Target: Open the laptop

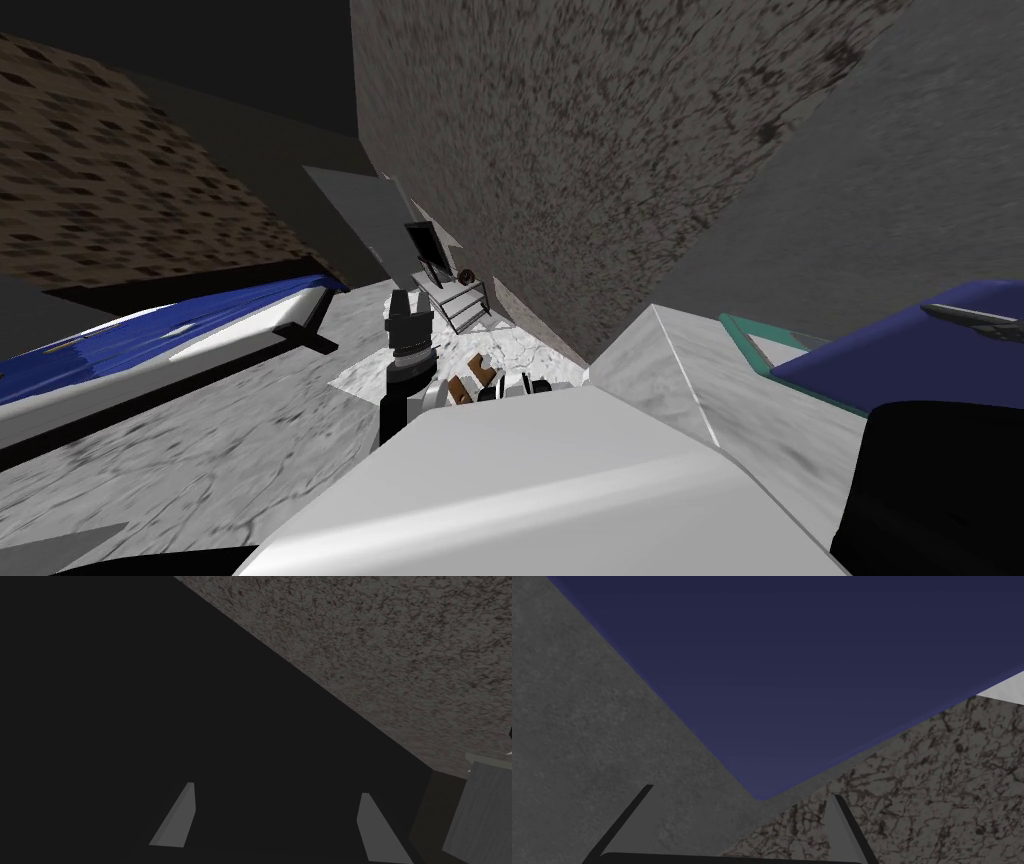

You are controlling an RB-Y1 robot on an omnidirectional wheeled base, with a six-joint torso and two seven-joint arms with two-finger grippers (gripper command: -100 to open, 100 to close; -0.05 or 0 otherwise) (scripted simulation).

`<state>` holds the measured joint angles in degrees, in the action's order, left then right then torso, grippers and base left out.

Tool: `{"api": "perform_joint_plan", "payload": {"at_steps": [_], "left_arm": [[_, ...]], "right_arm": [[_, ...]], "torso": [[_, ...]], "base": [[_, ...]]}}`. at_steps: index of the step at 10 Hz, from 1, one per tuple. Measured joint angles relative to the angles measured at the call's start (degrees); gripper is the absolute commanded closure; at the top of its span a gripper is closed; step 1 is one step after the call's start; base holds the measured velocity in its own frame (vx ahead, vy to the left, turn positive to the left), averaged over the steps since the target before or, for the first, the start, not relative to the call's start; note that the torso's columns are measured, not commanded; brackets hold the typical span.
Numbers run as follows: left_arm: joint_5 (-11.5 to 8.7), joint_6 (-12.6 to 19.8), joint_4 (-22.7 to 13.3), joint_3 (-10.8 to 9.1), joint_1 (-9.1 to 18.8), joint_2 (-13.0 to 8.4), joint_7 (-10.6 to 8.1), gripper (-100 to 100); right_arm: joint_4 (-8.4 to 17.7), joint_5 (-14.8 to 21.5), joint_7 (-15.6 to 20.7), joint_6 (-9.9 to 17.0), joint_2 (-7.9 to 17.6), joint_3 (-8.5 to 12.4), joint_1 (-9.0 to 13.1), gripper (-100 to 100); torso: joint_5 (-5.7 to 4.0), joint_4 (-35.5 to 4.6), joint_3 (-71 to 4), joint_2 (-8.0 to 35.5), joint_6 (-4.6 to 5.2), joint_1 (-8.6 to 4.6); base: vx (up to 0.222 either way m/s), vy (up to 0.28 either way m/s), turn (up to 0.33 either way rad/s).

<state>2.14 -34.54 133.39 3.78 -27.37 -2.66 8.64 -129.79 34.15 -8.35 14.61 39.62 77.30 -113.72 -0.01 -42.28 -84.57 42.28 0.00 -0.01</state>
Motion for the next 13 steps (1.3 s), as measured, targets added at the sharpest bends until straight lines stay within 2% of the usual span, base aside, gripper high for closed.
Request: {"api": "perform_joint_plan", "payload": {"at_steps": [3, 4, 7, 9, 10, 11, 13], "left_arm": [[0.0, 0.0, 0.0, 0.00, 0.0, 0.0, 0.00, 0], [0.0, 0.0, 0.0, 0.00, 0.0, 0.0, 0.00, 0], [0.0, 0.0, 0.0, 0.01, 0.0, 0.0, 0.00, 0], [0.0, 0.0, 0.0, 0.01, 0.0, 0.0, 0.00, 0], [0.0, 0.0, 0.0, 0.00, 0.0, 0.0, 0.00, 0], [0.0, 0.0, 0.0, 0.00, 0.0, 0.0, 0.00, 0], [0.0, 0.0, 0.0, -0.01, 0.0, 0.0, 0.00, 0]], "right_arm": [[-0.2, -2.4, -2.3, -1.2, 0.3, 2.9, -3.4, -100], [-0.2, -2.5, -2.5, -1.3, 0.3, 3.0, -3.5, -100], [1.0, -4.4, -2.9, 1.5, 1.4, 1.9, -6.3, -100], [3.0, -5.4, -3.3, 3.3, 2.3, 0.7, -7.9, -100], [3.1, -5.5, -3.3, 3.5, 2.4, 0.6, -8.0, 100], [2.9, -5.5, -3.3, 3.3, 2.2, 1.0, -7.9, 100], [1.8, -4.4, -3.0, 1.8, 1.8, 1.7, -6.3, 100]], "torso": [[0.00, 0.0, 0.0, 0.0, 0.00, 0.02], [0.02, 0.0, 0.0, 0.1, 0.00, 0.08], [0.00, -0.1, 0.1, 0.2, 0.02, -0.01], [0.00, 0.0, 0.0, 0.1, 0.01, 0.00], [0.00, 0.0, -0.1, -0.1, 0.06, -0.01], [0.02, 0.1, -0.2, -0.3, 0.06, 0.01], [0.01, 0.1, -0.2, -0.3, -0.01, 0.02]], "base": [[0.019, -0.033, -0.021], [-0.034, -0.006, 0.200], [-0.093, -0.001, 0.316], [-0.082, 0.002, 0.171], [0.014, -0.002, -0.224], [0.065, -0.007, -0.294], [0.109, -0.005, -0.311]]}}
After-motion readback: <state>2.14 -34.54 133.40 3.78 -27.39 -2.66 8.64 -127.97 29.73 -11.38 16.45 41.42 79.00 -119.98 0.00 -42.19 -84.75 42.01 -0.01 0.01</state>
